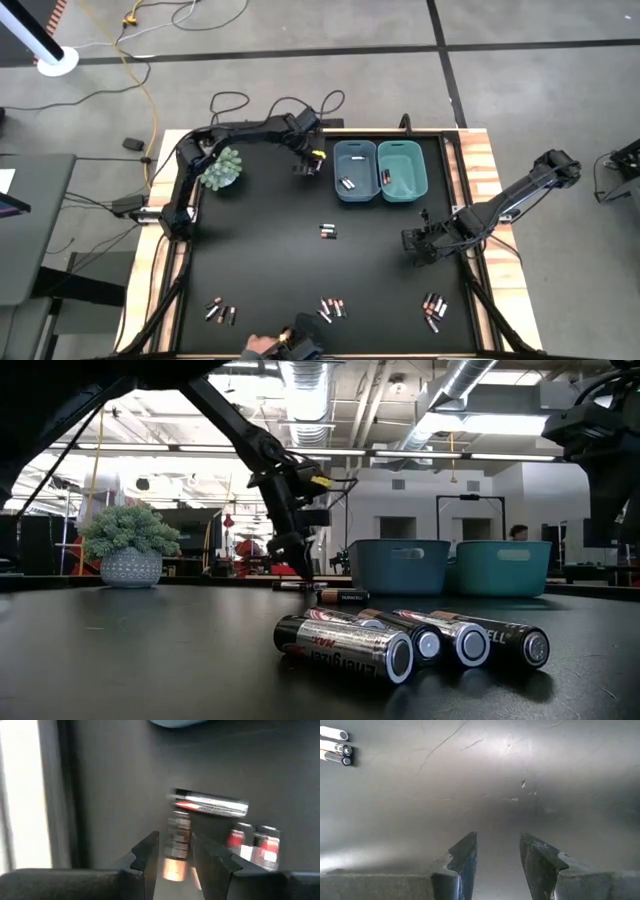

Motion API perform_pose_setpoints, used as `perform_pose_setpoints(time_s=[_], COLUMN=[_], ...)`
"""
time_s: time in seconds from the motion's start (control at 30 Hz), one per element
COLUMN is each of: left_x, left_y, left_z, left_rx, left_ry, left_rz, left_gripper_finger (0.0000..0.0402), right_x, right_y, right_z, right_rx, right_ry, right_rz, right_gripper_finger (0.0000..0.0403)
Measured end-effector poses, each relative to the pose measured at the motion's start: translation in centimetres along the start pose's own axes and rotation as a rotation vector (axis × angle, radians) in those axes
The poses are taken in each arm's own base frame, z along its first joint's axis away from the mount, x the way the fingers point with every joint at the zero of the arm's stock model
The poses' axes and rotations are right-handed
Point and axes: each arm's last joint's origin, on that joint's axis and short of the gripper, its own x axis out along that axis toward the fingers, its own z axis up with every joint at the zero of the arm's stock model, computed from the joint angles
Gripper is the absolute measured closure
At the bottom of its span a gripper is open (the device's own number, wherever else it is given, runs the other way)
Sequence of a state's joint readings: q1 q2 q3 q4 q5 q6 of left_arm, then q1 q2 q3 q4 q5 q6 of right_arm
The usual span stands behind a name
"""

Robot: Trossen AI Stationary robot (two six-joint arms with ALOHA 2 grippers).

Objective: Sort batteries
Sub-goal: Put the black battery into the green bin

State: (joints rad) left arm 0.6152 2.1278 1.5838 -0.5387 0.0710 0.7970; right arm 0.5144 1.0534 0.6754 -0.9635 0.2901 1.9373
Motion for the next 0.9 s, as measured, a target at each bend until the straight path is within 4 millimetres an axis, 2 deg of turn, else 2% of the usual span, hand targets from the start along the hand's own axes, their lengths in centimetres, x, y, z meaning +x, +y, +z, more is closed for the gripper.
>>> perform_pose_setpoints(time_s=[0.43, 0.63, 0.73, 0.9], left_x=[2.0, 2.0, 2.0, 2.0], left_y=[-0.5, -0.4, -0.4, -0.6], left_z=[-0.3, -0.1, -0.1, 0.0], left_rx=[0.007, -0.006, 0.033, 0.072], left_ry=[0.023, 0.024, 0.025, 0.048], left_rz=[-0.024, -0.025, -0.028, -0.015], left_gripper_finger=[0.0292, 0.0294, 0.0312, 0.0365], right_x=[0.0, 0.0, 0.0, 0.0], right_y=[0.1, 0.1, 0.1, 0.1], right_z=[0.0, 0.0, 0.0, 0.0], right_rx=[0.006, 0.005, 0.005, 0.002], right_ry=[0.003, 0.002, 0.002, 0.002], right_rz=[0.008, 0.006, 0.006, 0.006], right_gripper_finger=[0.0239, 0.0239, 0.0239, 0.0239])
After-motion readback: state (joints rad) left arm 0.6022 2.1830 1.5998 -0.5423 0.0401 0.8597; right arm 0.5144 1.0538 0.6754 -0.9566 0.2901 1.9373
